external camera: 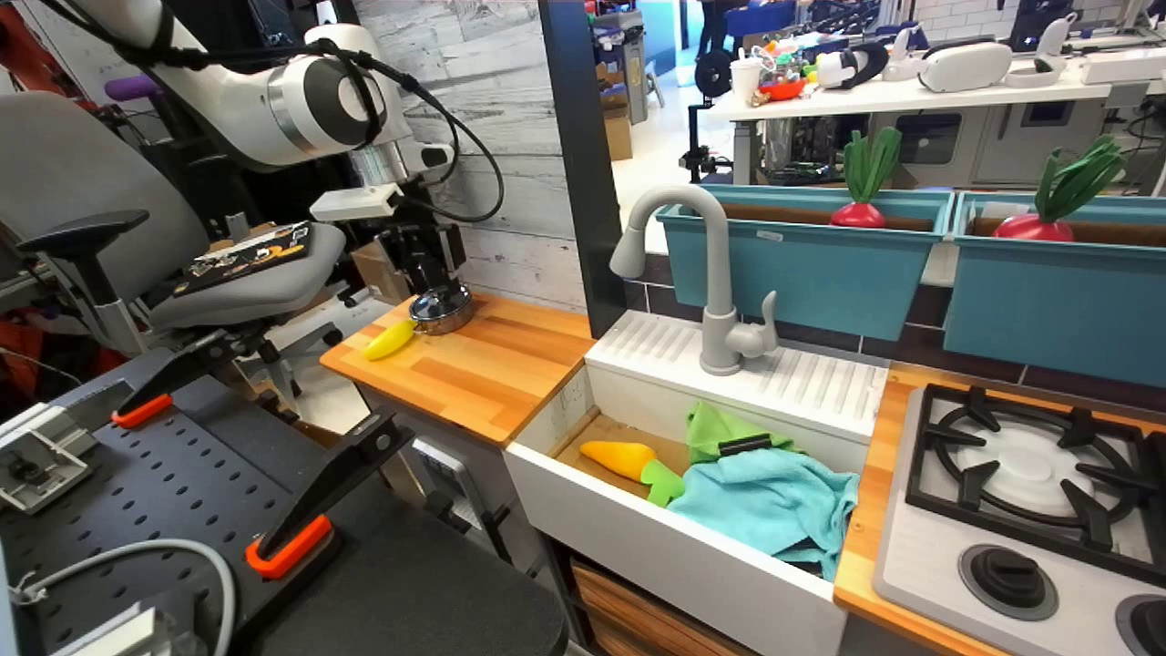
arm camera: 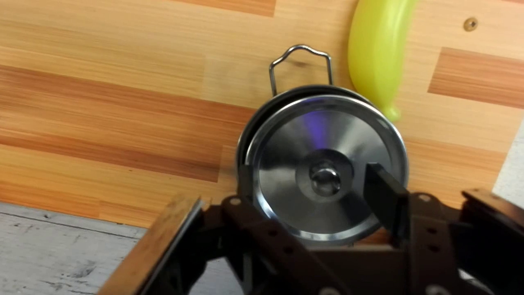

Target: Remove the lid from the pot

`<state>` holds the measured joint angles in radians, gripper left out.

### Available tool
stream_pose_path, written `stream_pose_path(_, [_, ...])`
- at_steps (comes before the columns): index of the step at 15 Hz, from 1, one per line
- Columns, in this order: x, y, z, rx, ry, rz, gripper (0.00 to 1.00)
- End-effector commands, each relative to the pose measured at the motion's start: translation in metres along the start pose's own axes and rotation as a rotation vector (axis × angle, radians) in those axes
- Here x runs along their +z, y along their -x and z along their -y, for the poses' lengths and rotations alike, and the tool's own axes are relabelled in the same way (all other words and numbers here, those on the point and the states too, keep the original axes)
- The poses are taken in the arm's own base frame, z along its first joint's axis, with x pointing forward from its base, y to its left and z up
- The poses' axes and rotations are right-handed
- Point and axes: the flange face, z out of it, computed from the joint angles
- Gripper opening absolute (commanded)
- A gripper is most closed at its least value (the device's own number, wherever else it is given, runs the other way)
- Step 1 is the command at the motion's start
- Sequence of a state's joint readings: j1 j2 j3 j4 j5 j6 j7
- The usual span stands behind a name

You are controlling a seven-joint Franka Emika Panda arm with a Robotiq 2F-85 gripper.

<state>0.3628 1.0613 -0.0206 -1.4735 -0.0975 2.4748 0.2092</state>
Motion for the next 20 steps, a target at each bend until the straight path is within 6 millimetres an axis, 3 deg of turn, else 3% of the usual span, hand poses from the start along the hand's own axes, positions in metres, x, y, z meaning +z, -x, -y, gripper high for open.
stream_pose_path(1, [0.006,-0.014,0.002,-0.014,0.024,-0.037,0.99])
stream_pose_path(6, [0.015,-0.015,0.004,-0.022,0.031,-0.027,0.97])
stream_pose_path(7, [0.017,-0.015,0.005,-0.023,0.033,-0.027,0.73])
stream_pose_path(9, [0.019,-0.015,0.006,-0.025,0.036,-0.025,0.7])
stream_pose_path(14, [0.019,-0.015,0.006,-0.026,0.038,-0.021,0.32])
stream_pose_path(17, [0.018,-0.015,0.006,-0.027,0.039,-0.019,0.23])
stream_pose_path(20, [0.007,-0.012,0.008,-0.028,0.021,-0.019,0.04])
